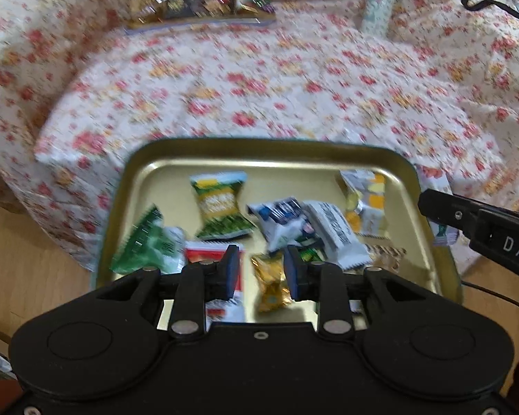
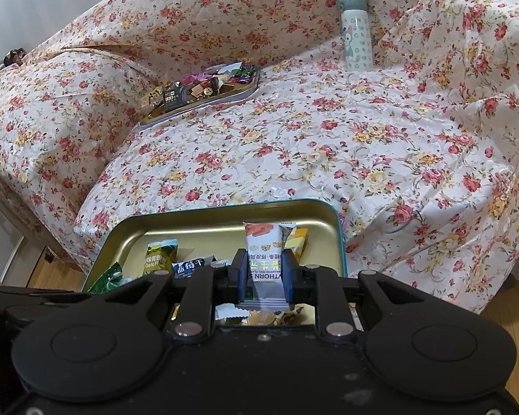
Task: Organize snacks
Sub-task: 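Open both tools to release the candy and white packet into the tray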
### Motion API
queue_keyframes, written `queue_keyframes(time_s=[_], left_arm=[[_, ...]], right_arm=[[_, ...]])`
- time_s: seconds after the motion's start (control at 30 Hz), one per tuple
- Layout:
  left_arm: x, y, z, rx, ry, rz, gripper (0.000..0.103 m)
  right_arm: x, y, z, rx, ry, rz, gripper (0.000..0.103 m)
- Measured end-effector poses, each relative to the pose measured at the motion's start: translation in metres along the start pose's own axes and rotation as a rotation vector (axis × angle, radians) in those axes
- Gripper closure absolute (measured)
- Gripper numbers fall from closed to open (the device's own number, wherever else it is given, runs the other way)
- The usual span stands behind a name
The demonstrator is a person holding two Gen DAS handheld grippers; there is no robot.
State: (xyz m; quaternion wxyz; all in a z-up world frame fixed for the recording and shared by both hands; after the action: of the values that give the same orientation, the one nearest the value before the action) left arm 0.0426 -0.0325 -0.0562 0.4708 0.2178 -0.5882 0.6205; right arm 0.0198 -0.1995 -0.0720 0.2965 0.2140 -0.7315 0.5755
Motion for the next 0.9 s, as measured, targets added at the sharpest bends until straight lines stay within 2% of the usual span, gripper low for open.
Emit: queue_keyframes(time_s=[0.1,0.2,0.43,0.9], left_arm=[[0.005,-0.003,-0.004,-0.002,-0.052,0.043,0.063],[0.007,-0.003,-0.010,0.011,-0.073,0.057,0.059],[0.003,0.000,-0.018,0.054,-0.064,0.034,0.059],[0.002,0.004,-0.017,0.047,-0.061,0.023,0.058]], right_arm=[[-0.005,-0.003,-0.005,0.017,0.001,0.002,0.081],[-0.012,-0.007,-0.010,0.034,0.005,-0.003,0.081],[-0.037,-0.013,-0.029,0.098,0.024,-0.025,0.081],[-0.071,-0.013,-0.051,0.165,0.048,-0.085,0.080]])
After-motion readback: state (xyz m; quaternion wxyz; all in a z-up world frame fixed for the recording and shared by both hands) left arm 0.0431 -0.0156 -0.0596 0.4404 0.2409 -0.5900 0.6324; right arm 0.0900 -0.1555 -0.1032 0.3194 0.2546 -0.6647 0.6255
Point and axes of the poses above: each gripper's, at about its wrist camera, not at the fingertips, and x roughly against the way its jaws point, z to its right, y to its underside, the point moved 5 cm from there along -x, roughly the way its jaws point, and after that the axes turned 10 degrees about y, right-handed, at the moved point
